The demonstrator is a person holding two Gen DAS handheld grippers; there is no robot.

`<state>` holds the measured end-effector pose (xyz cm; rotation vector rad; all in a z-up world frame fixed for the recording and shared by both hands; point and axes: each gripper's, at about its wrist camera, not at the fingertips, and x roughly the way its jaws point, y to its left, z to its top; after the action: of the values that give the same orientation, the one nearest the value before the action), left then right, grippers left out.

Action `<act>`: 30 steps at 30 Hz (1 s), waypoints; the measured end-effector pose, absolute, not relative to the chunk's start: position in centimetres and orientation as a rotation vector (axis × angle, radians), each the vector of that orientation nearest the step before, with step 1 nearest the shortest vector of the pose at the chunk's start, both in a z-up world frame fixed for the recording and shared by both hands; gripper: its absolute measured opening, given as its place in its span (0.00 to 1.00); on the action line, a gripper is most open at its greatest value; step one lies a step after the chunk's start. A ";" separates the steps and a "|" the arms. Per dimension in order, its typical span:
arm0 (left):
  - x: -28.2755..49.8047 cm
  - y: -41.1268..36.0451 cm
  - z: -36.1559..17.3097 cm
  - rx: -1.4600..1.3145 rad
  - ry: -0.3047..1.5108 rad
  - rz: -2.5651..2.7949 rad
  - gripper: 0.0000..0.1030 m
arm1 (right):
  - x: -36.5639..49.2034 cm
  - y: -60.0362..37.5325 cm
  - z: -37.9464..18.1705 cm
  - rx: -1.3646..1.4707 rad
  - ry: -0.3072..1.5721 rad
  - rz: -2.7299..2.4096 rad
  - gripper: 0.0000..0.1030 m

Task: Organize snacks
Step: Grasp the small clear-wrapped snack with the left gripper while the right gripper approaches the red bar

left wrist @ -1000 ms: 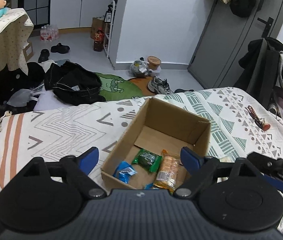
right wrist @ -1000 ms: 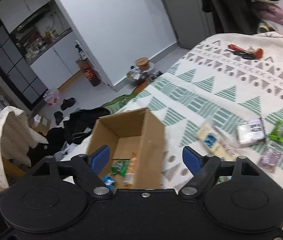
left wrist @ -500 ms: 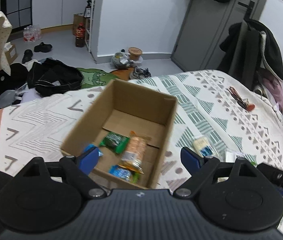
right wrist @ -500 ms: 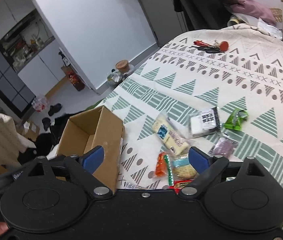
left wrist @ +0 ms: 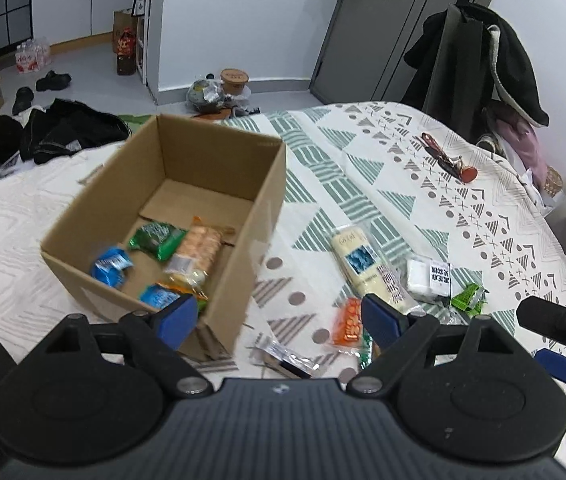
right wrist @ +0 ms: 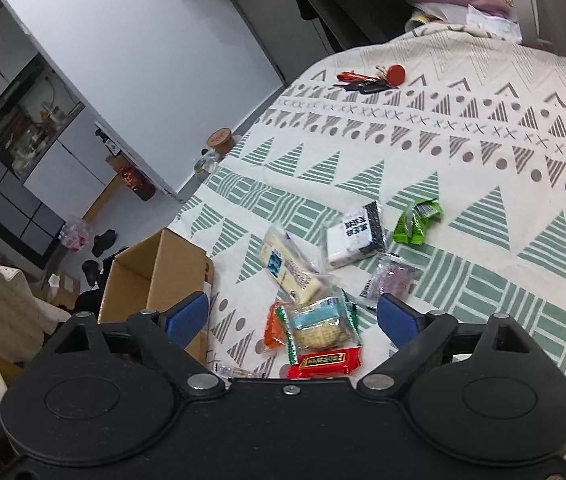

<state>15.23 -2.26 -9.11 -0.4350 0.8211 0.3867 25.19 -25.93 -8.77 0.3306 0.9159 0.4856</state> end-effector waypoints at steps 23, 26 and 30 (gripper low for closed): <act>17.0 -4.2 -16.8 -0.611 0.897 0.482 0.58 | 26.3 -26.9 -16.7 0.667 1.201 0.324 0.58; 17.3 -4.1 -17.7 -0.623 0.909 0.484 0.53 | 26.6 -26.2 -18.1 0.686 1.244 0.313 0.56; 17.5 -3.8 -18.6 -0.640 0.915 0.490 0.51 | 27.1 -25.2 -19.3 0.695 1.288 0.309 0.56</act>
<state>17.48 -3.82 -18.60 -0.6396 0.9151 0.4896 27.12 -25.23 -19.26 0.6949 1.2884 0.3090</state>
